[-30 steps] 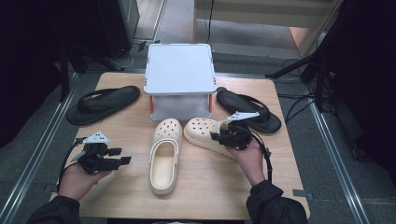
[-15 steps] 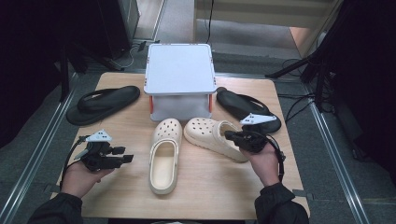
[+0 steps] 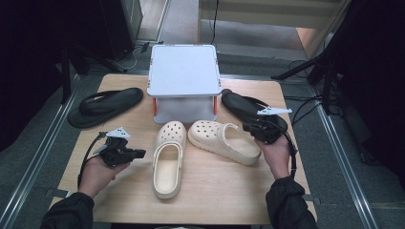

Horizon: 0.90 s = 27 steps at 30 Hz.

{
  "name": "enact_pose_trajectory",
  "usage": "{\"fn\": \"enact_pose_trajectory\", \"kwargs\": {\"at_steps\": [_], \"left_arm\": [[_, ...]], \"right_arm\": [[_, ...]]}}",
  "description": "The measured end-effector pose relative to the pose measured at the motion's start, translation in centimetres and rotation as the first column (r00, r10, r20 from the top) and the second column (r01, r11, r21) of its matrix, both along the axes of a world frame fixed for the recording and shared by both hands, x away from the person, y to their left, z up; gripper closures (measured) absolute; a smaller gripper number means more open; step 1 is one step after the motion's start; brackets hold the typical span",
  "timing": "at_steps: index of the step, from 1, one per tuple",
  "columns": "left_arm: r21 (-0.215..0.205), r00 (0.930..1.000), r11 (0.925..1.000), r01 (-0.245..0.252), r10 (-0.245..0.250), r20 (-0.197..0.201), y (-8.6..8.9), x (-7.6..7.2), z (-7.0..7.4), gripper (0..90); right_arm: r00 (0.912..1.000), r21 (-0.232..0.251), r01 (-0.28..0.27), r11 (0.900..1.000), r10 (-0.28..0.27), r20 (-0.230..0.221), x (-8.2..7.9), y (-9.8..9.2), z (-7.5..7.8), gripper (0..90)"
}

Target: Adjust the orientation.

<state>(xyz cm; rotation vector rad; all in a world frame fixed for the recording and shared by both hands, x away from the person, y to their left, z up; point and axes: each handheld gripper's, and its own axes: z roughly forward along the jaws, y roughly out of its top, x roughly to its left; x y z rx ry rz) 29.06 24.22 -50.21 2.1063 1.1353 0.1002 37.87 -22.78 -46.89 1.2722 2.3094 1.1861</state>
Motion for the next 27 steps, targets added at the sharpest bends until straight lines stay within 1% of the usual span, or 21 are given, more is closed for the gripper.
{"fn": "enact_pose_trajectory", "kwargs": {"at_steps": [2,3,4,5,6,9,12,14,20,22,23,25,27], "left_arm": [[0.003,0.9999,0.9999,-0.013,0.013,0.002,-0.1,0.6,-0.2,90.0],[-0.006,0.9998,0.9998,-0.018,0.018,-0.001,-0.2,0.9,-0.3,90.0],[-0.008,0.9998,0.9997,-0.021,0.021,-0.005,-0.3,1.0,-0.4,90.0],[-0.012,0.9998,0.9997,-0.020,0.020,-0.003,-0.3,1.2,-0.5,90.0],[-0.013,0.9998,0.9998,-0.018,0.018,-0.011,-0.5,1.2,-0.6,90.0],[0.014,0.9999,0.9999,0.004,-0.004,-0.013,-0.9,1.2,-0.9,89.9],[0.015,0.9999,0.9998,0.011,-0.011,-0.013,-1.3,1.1,-1.0,89.5],[0.012,0.9996,0.9998,0.016,-0.016,-0.022,-1.4,1.0,-1.0,89.1],[0.010,0.9991,0.9994,0.032,-0.032,-0.026,-1.8,1.0,-1.1,88.9],[0.016,0.9989,0.9991,0.039,-0.039,-0.026,-1.9,1.0,-1.2,88.9],[0.011,0.9988,0.9991,0.040,-0.039,-0.028,-2.1,0.9,-1.2,88.9],[0.021,0.9982,0.9984,0.052,-0.051,-0.031,-2.2,0.9,-1.2,88.9],[0.021,0.9983,0.9985,0.051,-0.051,-0.028,-2.3,0.9,-1.2,88.9]], "right_arm": [[1.0000,-0.005,0.000,1.000,0.000,-0.001,0.7,0.2,-0.4,90.0],[0.9998,-0.022,-0.002,1.000,0.001,-0.019,1.0,0.4,-0.6,90.0],[0.9997,-0.037,-0.004,0.999,0.004,-0.022,1.3,0.6,-0.8,90.0],[0.9997,-0.045,-0.007,0.999,0.006,-0.024,1.5,0.7,-1.0,90.0],[0.9995,-0.046,-0.008,0.999,0.006,-0.029,1.7,0.9,-1.1,90.0],[0.9995,-0.051,-0.010,0.999,0.009,-0.030,1.9,1.1,-1.2,90.0],[0.9992,-0.037,-0.010,0.999,0.009,-0.039,1.9,1.0,-1.2,90.0],[0.9993,-0.039,-0.011,0.999,0.009,-0.037,1.8,1.0,-1.2,90.0],[0.9989,-0.032,-0.022,0.999,0.021,-0.041,1.3,1.1,-1.2,90.0],[0.9985,-0.031,-0.032,0.999,0.031,-0.044,1.1,1.3,-1.2,90.0],[0.9983,-0.031,-0.037,0.999,0.035,-0.046,1.0,1.3,-1.2,90.0],[0.9981,-0.031,-0.040,0.999,0.039,-0.048,0.5,1.4,-1.2,90.0],[0.9974,-0.030,-0.048,0.998,0.047,-0.055,0.1,1.3,-1.2,90.0]]}}
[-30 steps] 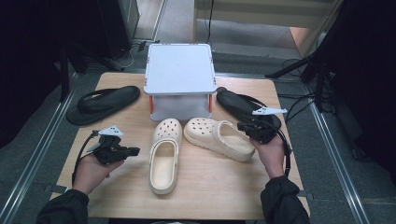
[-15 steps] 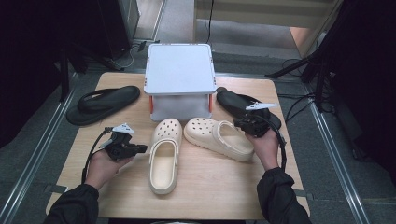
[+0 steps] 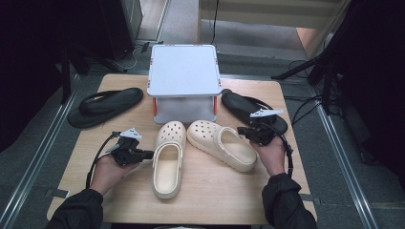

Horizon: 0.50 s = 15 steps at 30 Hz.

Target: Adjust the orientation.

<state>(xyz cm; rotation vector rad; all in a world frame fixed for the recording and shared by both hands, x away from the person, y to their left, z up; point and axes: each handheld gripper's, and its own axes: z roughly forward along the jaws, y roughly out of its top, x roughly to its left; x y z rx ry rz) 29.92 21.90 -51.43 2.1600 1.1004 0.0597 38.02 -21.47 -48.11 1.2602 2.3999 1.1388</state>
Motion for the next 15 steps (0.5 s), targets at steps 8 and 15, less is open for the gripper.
{"fn": "enact_pose_trajectory", "kwargs": {"at_steps": [8,15], "left_arm": [[-0.020,1.0000,0.9998,-0.004,0.004,-0.004,0.0,0.1,0.0,89.3],[-0.022,0.9998,0.9996,0.019,-0.019,-0.008,-0.5,-0.2,0.0,89.3]], "right_arm": [[0.9998,0.009,-0.016,1.000,0.016,-0.009,-1.2,0.2,0.0,90.0],[0.9980,0.010,-0.060,0.998,0.060,-0.018,-1.6,0.8,-0.1,90.0]]}}
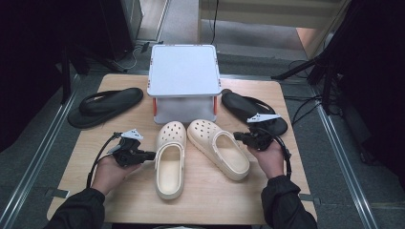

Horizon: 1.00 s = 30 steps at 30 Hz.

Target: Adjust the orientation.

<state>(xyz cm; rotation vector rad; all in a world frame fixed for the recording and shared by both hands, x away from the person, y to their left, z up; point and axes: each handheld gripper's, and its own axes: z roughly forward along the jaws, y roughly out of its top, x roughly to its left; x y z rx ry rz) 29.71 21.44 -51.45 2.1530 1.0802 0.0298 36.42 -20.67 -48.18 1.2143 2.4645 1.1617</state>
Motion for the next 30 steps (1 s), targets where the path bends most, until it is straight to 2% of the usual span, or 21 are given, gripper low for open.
{"fn": "enact_pose_trajectory", "kwargs": {"at_steps": [14,30], "left_arm": [[-0.008,0.9999,0.9999,0.011,-0.011,-0.006,-0.3,-0.2,0.1,88.9],[-0.003,0.9982,0.9982,0.059,-0.059,-0.005,-2.0,-0.9,0.1,88.0]], "right_arm": [[0.9990,-0.014,-0.045,0.999,0.045,0.006,-1.2,1.5,0.1,90.0],[0.9967,-0.014,-0.081,0.997,0.081,0.002,-1.7,3.1,-0.1,90.0]]}}
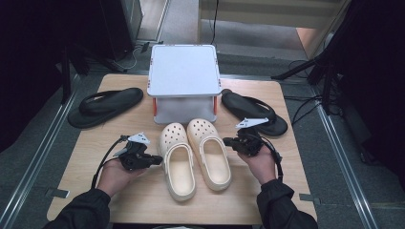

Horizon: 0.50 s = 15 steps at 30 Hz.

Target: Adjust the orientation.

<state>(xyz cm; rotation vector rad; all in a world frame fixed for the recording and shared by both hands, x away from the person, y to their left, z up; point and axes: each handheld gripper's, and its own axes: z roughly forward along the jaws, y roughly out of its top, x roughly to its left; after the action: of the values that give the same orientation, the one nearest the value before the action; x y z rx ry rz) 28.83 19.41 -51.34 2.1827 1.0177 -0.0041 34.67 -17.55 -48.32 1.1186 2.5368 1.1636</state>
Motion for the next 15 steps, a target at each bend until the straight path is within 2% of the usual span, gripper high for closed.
{"fn": "enact_pose_trajectory", "kwargs": {"at_steps": [10,15], "left_arm": [[-0.006,0.9999,0.9999,0.013,-0.013,0.005,-0.85,-0.29,0.00,88.0],[-0.011,1.0000,0.9999,0.006,-0.006,-0.004,-0.50,-0.11,0.13,85.6]], "right_arm": [[0.9998,0.015,-0.015,1.000,0.015,-0.010,0.05,0.62,-0.16,90.0],[0.9999,0.007,-0.008,1.000,0.009,-0.012,0.18,0.64,-0.28,89.7]]}}
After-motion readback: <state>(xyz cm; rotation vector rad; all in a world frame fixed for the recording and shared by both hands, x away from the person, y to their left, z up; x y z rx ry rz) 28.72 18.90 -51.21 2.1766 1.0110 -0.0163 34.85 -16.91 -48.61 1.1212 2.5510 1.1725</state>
